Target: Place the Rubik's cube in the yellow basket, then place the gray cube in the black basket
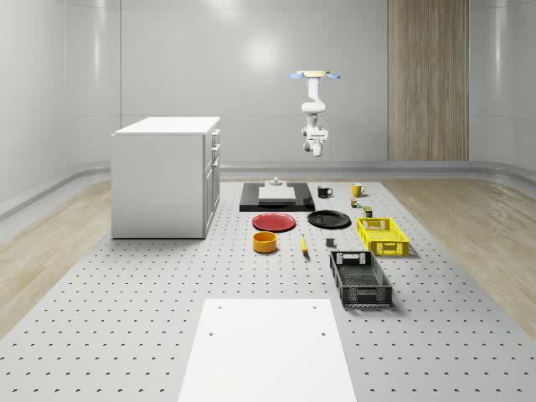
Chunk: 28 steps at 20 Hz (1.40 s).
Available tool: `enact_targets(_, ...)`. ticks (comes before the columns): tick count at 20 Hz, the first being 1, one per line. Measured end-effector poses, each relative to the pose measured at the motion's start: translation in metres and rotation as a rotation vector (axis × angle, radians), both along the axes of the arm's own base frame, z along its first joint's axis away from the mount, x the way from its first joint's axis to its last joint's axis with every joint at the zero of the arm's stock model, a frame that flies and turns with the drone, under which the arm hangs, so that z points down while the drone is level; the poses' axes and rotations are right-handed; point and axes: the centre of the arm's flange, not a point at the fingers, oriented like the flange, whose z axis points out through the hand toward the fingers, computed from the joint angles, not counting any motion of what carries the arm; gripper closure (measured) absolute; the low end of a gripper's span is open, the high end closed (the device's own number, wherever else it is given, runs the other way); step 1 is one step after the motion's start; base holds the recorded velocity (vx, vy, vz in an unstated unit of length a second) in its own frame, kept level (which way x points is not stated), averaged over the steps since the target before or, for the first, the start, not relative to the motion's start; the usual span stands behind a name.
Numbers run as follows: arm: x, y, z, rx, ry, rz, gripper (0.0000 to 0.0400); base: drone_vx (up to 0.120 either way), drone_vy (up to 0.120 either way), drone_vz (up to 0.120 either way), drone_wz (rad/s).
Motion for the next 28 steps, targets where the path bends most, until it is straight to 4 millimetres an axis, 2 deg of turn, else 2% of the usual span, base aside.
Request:
enact_targets(8, -0.003, 0.0, 0.056, 0.0, -0.006, 0.0, 0.0, 0.0, 0.0, 0.0, 0.0)
enact_targets(13, -0.001, 0.0, 0.078, 0.0, -0.01, 0.0, 0.0, 0.0, 0.024, 0.0, 0.0)
enact_targets(24, -0.001, 0.0, 0.092, 0.0, -0.019, 0.0, 0.0, 0.0, 0.12, 0.0, 0.0)
enact_targets(28, -0.001, 0.0, 0.093, 0.0, -0.022, 0.0, 0.0, 0.12, 0.12, 0.0, 0.0)
